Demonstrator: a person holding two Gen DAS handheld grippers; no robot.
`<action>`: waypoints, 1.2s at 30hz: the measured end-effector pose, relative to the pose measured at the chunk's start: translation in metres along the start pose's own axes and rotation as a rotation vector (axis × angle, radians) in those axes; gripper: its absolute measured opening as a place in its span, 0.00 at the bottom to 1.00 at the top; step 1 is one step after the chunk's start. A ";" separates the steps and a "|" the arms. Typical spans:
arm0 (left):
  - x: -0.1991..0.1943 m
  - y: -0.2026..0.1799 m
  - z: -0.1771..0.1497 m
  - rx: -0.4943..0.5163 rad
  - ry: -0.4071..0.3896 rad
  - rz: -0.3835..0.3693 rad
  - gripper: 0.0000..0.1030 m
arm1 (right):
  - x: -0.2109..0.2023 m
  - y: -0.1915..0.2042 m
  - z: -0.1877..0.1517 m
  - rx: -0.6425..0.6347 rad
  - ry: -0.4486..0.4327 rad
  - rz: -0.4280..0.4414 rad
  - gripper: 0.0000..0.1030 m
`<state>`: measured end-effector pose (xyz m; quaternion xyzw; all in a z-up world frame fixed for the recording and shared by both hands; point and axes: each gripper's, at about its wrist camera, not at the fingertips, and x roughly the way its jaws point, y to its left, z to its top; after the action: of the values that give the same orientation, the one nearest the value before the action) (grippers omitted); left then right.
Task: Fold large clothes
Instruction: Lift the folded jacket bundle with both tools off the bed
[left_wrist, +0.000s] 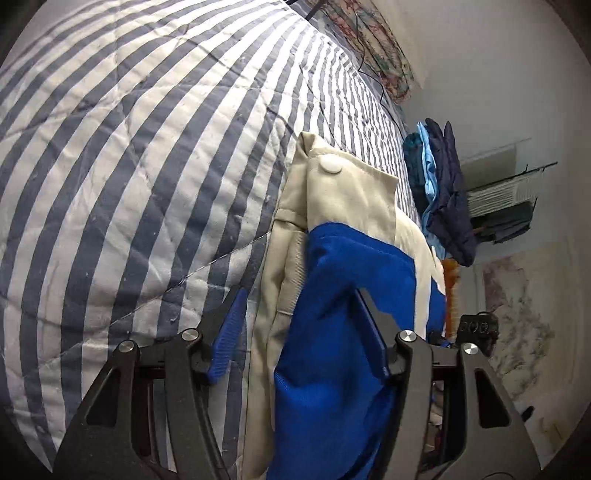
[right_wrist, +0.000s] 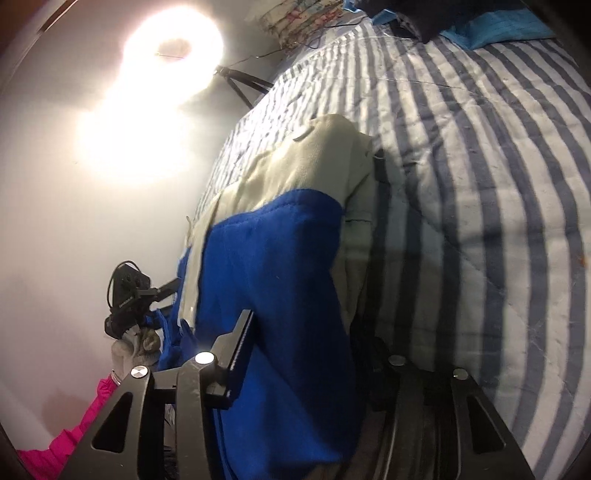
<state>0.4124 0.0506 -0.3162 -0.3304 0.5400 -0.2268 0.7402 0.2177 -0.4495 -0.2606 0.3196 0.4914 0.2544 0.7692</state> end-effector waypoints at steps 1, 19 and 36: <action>0.000 0.002 0.000 -0.001 0.001 -0.003 0.59 | -0.002 -0.002 0.001 0.002 0.004 0.002 0.52; 0.011 -0.001 -0.011 0.038 0.045 -0.056 0.56 | 0.010 0.009 0.002 -0.031 0.036 0.078 0.43; 0.000 -0.069 -0.035 0.195 -0.079 0.093 0.37 | 0.007 0.075 -0.005 -0.205 -0.022 -0.137 0.24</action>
<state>0.3809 -0.0047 -0.2726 -0.2403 0.5005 -0.2306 0.7992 0.2104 -0.3937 -0.2107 0.2078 0.4751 0.2466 0.8187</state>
